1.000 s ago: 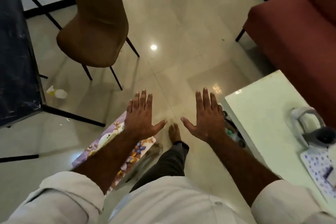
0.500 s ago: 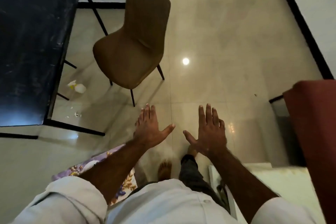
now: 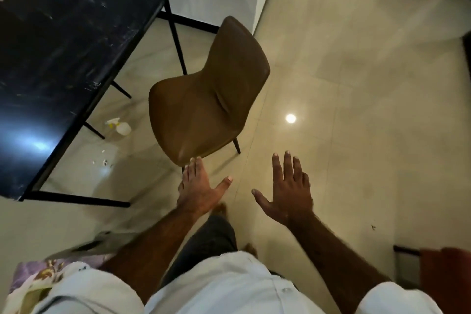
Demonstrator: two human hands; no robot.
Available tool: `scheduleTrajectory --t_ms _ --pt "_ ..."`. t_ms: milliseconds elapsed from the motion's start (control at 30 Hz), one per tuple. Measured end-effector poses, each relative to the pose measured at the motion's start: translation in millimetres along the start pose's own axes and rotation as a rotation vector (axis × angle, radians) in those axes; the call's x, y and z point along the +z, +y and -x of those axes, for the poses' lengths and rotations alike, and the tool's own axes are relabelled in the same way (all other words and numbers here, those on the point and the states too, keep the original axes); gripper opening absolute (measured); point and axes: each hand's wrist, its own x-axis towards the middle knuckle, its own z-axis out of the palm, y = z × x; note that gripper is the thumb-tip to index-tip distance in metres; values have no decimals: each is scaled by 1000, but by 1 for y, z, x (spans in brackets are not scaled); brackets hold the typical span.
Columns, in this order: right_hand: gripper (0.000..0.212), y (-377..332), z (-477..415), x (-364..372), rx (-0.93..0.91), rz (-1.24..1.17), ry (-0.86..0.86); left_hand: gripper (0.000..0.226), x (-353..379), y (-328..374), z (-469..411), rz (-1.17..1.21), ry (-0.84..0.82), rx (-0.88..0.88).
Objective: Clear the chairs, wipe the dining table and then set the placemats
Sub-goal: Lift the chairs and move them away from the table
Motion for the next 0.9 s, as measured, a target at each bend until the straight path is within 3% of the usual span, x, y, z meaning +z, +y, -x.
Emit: scheduleTrajectory --t_ms 267,433,600,767,900 --pt "117 6 -177 -48 -113 103 -52 127 -26 54 -136 234 3 -158" --pt "113 -23 -282 -99 -239 154 16 131 -53 79 -207 563 -20 -315" --pt "113 -63 -398 -145 -390 190 62 153 -73 95 -261 863 21 -441" --pt "113 -107 -524 -169 -588 301 43 161 -70 108 -300 1078 80 -593" --pt "112 -143 -620 -174 -749 370 21 143 -72 125 -323 1141 144 -703"
